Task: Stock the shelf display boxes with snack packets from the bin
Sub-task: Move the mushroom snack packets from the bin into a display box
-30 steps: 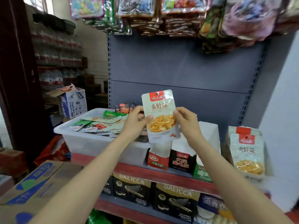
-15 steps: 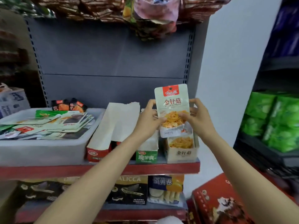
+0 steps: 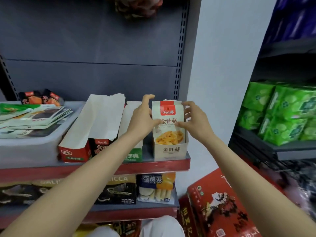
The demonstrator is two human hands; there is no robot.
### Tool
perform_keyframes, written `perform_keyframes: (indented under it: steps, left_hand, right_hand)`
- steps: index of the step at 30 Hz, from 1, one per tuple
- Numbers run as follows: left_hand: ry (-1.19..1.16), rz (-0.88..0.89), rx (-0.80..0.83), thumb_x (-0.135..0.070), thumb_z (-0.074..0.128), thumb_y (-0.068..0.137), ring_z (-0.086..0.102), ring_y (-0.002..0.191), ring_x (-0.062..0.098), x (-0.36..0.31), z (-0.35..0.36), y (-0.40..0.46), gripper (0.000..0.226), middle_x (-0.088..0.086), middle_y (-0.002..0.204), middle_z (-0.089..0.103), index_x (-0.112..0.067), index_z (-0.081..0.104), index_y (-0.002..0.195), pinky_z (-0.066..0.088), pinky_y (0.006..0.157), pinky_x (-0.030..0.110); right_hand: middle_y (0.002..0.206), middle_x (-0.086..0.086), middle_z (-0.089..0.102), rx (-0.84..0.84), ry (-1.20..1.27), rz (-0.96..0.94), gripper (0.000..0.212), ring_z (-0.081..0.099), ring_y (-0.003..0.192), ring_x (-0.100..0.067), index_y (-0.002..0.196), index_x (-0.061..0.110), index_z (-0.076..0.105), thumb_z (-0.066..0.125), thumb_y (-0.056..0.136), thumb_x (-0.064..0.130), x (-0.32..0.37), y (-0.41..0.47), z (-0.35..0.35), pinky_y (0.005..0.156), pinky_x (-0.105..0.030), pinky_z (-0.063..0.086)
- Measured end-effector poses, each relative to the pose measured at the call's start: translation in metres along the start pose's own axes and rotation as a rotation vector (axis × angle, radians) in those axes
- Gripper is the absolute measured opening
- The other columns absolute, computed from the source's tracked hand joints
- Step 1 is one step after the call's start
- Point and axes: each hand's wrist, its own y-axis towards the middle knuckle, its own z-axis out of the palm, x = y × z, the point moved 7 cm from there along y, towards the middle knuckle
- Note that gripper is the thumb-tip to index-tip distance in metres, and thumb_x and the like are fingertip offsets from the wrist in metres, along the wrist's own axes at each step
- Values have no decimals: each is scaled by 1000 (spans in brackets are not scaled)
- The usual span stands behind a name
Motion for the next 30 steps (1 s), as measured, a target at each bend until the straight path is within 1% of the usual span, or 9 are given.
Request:
perform_keyframes:
  steps: [2, 4, 5, 10, 13, 18, 23, 26, 30]
  left_hand:
    - [105, 33, 37, -15, 77, 75, 58, 93, 16, 1, 6, -1, 66, -2, 105, 55, -25, 39, 128, 49, 71, 25]
    - [249, 57, 47, -20, 77, 76, 51, 104, 20, 1, 8, -4, 62, 0, 115, 46, -25, 43, 127, 48, 88, 35]
    - [316, 68, 34, -23, 77, 76, 47, 108, 19, -1, 7, -5, 61, 1, 118, 42, -25, 44, 128, 44, 92, 34]
    - [414, 127, -4, -28, 74, 79, 37, 121, 18, -5, -3, -6, 62, 1, 130, 37, -27, 41, 132, 33, 94, 31]
    - [347, 160, -66, -26, 65, 86, 40, 120, 17, 0, -26, -11, 46, -1, 127, 44, -26, 46, 127, 31, 94, 33]
    - [236, 130, -147, -20, 63, 85, 55, 97, 13, 36, -99, -28, 27, -8, 100, 62, -25, 53, 110, 44, 87, 37]
    - [287, -8, -326, -10, 60, 85, 61, 80, 17, 91, -208, -55, 18, -1, 82, 67, -18, 61, 101, 42, 71, 30]
    - [345, -111, -359, -5, 59, 85, 61, 79, 26, 133, -264, -68, 16, 8, 85, 67, -9, 64, 100, 40, 69, 29]
    - [478, -288, -241, -12, 61, 88, 59, 103, 30, 191, -312, -68, 31, 16, 112, 64, -1, 58, 117, 41, 83, 32]
  right_hand:
    - [108, 1, 50, 12, -58, -32, 61, 54, 84, -5, 127, 15, 44, 75, 76, 8, 2, 1, 3, 63, -4, 41]
    - [119, -5, 47, 5, -133, -41, 59, 53, 102, -16, 127, 15, 44, 74, 77, 10, 1, 2, 5, 79, -19, 46]
    - [123, -6, 45, 1, -174, -43, 58, 51, 109, -19, 127, 15, 44, 74, 77, 11, 0, 2, 5, 85, -25, 46]
    - [133, -6, 37, -41, -319, -85, 60, 34, 126, -21, 133, 15, 38, 70, 81, 15, 12, -5, 8, 93, -28, 40]
    - [133, -2, 39, -112, -318, -207, 53, 35, 123, -18, 131, 18, 43, 67, 83, 15, 41, -11, 14, 95, -26, 39]
    - [127, 1, 49, 68, -199, -339, 38, 46, 117, -15, 123, 20, 53, 64, 87, 20, 99, -8, 67, 91, -21, 35]
    - [125, 1, 51, 197, -103, -457, 36, 47, 115, -15, 124, 19, 53, 60, 89, 22, 169, -5, 144, 87, -24, 38]
    - [125, -5, 51, 247, -67, -507, 39, 44, 119, -19, 127, 15, 52, 60, 89, 20, 212, -4, 192, 93, -29, 38]
    - [133, -7, 46, 361, -68, -496, 51, 38, 125, -23, 136, 13, 43, 59, 88, 20, 256, 4, 256, 99, -33, 37]
